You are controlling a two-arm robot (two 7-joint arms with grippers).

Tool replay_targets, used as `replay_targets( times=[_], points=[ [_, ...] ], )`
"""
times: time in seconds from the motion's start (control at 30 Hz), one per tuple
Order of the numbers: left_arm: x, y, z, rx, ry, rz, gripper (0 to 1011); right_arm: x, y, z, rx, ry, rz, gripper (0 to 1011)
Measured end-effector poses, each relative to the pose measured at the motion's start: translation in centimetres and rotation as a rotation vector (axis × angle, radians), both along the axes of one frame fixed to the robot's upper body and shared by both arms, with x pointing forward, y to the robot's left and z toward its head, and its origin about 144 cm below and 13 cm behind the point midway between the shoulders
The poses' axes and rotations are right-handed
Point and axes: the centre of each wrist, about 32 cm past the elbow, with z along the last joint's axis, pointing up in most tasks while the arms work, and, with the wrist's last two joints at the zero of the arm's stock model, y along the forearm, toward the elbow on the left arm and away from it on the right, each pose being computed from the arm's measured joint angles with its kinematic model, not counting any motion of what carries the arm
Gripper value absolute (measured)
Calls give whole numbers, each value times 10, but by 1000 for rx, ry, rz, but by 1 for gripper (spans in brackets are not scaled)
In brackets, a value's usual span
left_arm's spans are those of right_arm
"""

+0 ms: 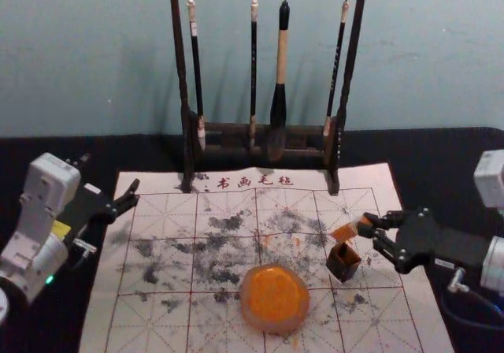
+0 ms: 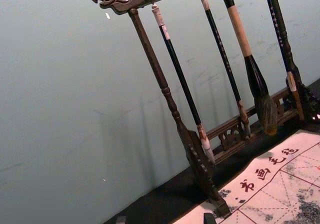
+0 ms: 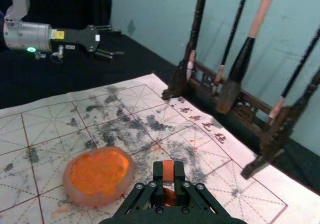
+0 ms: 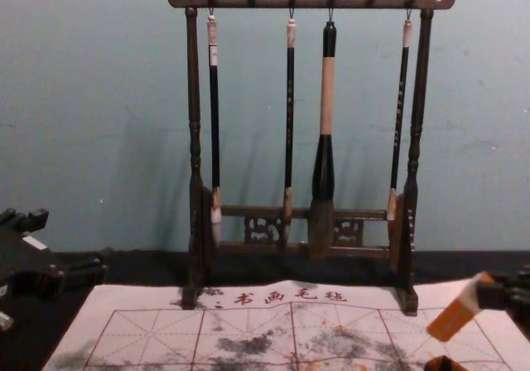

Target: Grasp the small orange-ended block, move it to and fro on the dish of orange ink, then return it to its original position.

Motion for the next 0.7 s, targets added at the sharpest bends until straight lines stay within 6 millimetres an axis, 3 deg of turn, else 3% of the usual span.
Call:
replay_targets(
  times=[0.7],
  points=[
    [0,0,0,0,0,0,1002,12,45,21,-123,57,130,84]
  ],
)
